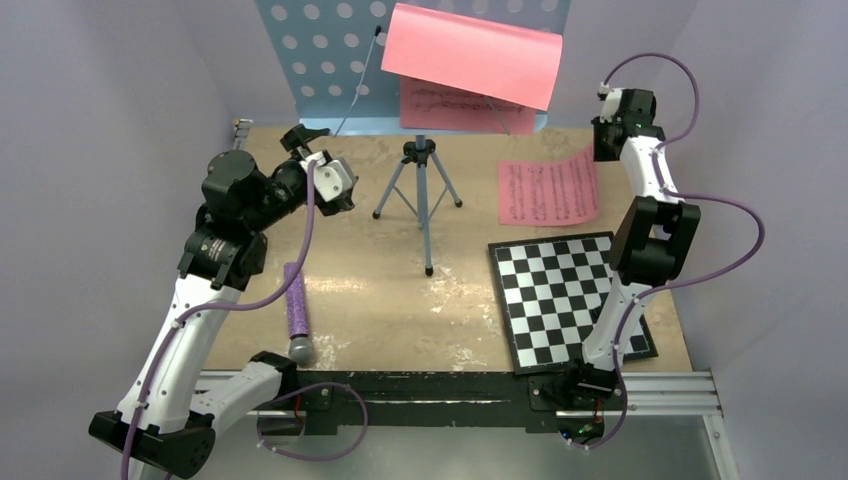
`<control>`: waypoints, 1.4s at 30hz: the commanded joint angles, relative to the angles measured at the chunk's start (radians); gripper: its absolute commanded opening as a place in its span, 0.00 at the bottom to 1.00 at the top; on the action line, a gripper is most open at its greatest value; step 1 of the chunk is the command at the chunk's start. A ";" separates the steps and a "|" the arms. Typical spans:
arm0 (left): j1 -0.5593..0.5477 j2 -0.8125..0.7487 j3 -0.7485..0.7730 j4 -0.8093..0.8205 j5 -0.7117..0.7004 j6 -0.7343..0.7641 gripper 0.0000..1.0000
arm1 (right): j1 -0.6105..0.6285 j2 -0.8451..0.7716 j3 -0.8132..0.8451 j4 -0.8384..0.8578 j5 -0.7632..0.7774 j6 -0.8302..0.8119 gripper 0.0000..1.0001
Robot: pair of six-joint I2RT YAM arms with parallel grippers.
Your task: Pack up the instrument practice props
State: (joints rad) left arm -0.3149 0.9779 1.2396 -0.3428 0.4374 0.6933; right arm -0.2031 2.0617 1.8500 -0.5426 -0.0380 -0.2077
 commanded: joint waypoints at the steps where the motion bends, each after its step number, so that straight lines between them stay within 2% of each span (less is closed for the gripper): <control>1: -0.013 0.013 0.003 -0.085 0.012 -0.025 0.94 | 0.001 -0.023 0.035 0.032 0.070 -0.041 0.27; 5: -0.018 0.013 0.004 -0.082 0.012 -0.028 0.95 | 0.001 -0.045 0.040 0.033 0.088 -0.032 0.44; 9: -0.021 0.007 0.002 -0.089 0.022 -0.034 0.95 | 0.003 -0.134 0.031 0.007 0.043 0.017 0.52; 19: -0.032 0.011 -0.026 -0.127 0.111 -0.063 0.94 | 0.032 -0.444 -0.044 0.018 -0.326 0.214 0.71; 23: -0.034 0.001 -0.016 -0.167 0.172 -0.046 0.94 | 0.080 -0.571 -0.130 0.096 -0.362 0.229 0.97; 28: -0.039 0.022 0.059 -0.250 0.238 -0.011 0.95 | 0.110 -0.684 -0.171 0.168 -0.269 0.238 0.99; 33: -0.044 0.012 0.108 -0.384 0.289 0.021 0.95 | 0.120 -0.755 -0.163 0.138 -0.238 0.245 0.99; 42: -0.041 -0.054 -0.017 -0.166 0.038 -0.108 0.98 | 0.126 -0.773 -0.160 0.043 -0.255 0.145 0.98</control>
State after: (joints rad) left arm -0.3496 0.9180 1.2831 -0.5205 0.5766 0.6918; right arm -0.0849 1.2930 1.6768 -0.4656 -0.2871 -0.0177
